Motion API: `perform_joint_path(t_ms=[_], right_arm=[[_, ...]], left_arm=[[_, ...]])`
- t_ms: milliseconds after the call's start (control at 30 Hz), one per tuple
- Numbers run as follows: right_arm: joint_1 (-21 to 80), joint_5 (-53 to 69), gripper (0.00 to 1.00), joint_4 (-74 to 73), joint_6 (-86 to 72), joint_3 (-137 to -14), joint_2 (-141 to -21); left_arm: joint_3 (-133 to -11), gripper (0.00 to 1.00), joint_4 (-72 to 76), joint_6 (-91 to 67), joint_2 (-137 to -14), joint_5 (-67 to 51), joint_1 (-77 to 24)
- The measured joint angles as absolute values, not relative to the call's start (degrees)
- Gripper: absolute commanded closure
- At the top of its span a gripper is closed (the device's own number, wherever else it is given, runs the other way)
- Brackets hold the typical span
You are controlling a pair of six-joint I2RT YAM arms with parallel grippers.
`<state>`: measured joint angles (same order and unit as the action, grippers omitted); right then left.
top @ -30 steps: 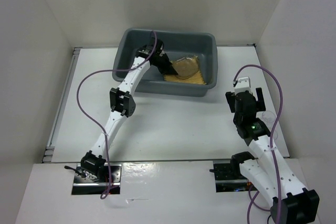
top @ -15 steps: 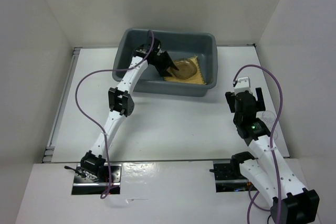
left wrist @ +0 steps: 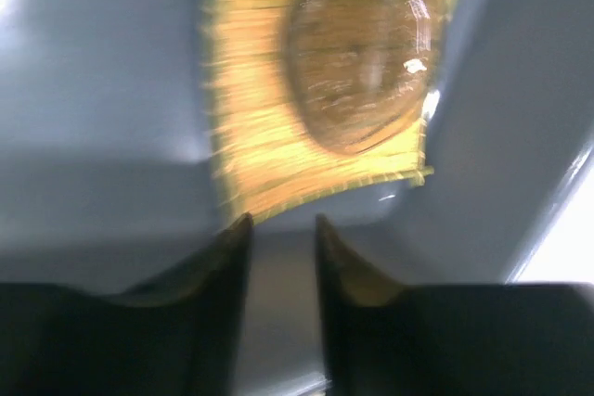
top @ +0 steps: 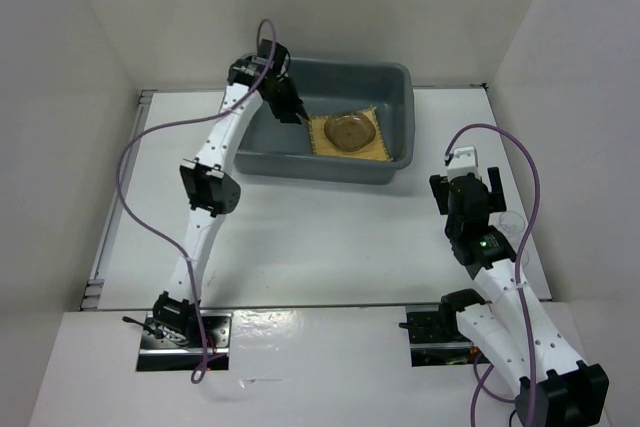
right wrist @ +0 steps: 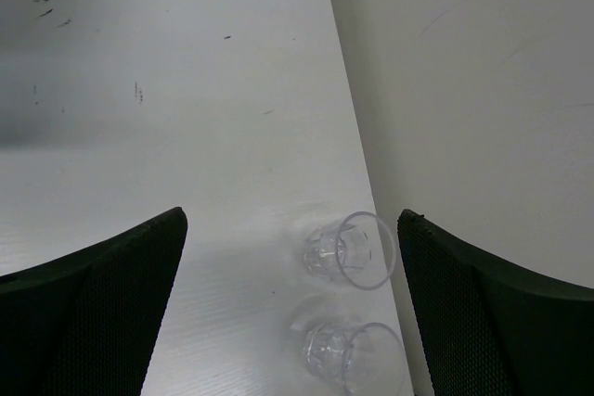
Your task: Place the mixed dishes into the plastic bin
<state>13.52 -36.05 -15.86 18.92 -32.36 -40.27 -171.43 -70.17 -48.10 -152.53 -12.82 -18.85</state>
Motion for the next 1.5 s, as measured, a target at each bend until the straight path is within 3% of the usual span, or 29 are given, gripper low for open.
perform_joint_path(t_ms=[33,133,533,867,1067,1200,1233,1267,1367,1500], right_arm=[[13.5,-36.0,0.01,-15.9,18.9,-32.4,-40.2],[13.5,-36.0,0.01,-15.9,18.9,-32.4,-39.9],[13.5,-35.9,0.01,-15.9,19.1,-32.4,-39.1],[13.5,-35.5,0.01,-15.9,19.1,-32.4,-38.7],[13.0,-35.1,0.01,-15.9,19.1,-32.4,-37.5],[9.0,-32.0,0.01,-16.9,19.0,-32.7,-37.8],[7.4,-30.7,0.01,-18.3,18.9,-33.5,-38.5],[5.7,-29.5,0.01,-19.8,18.9,-34.4,-39.7],[2.2,-26.7,0.01,-25.9,18.8,-40.3,-45.4],[-2.0,-24.3,0.01,-30.6,22.0,-48.7,-55.7]], left_arm=[[-167.2,0.89,-70.5,-46.7,-148.7,-10.8,-18.4],[-158.3,1.0,-71.9,-43.5,-140.9,-4.9,-17.0],[-132.6,1.0,-70.4,-37.6,-136.4,5.6,-20.0],[-103.8,0.99,-60.5,-37.9,-120.3,4.6,-21.5],[-106.8,0.82,-61.5,-37.8,-119.9,4.5,-21.1],[-123.5,0.48,-64.2,-37.6,-120.2,3.1,-20.4],[-131.6,0.25,-67.1,-37.8,-121.6,2.7,-20.3],[-141.1,0.13,-68.3,-37.3,-123.3,2.5,-20.3],[-158.7,0.02,-67.4,-37.4,-123.5,1.2,-20.1],[-151.8,0.01,-68.6,-37.7,-110.7,2.2,-20.6]])
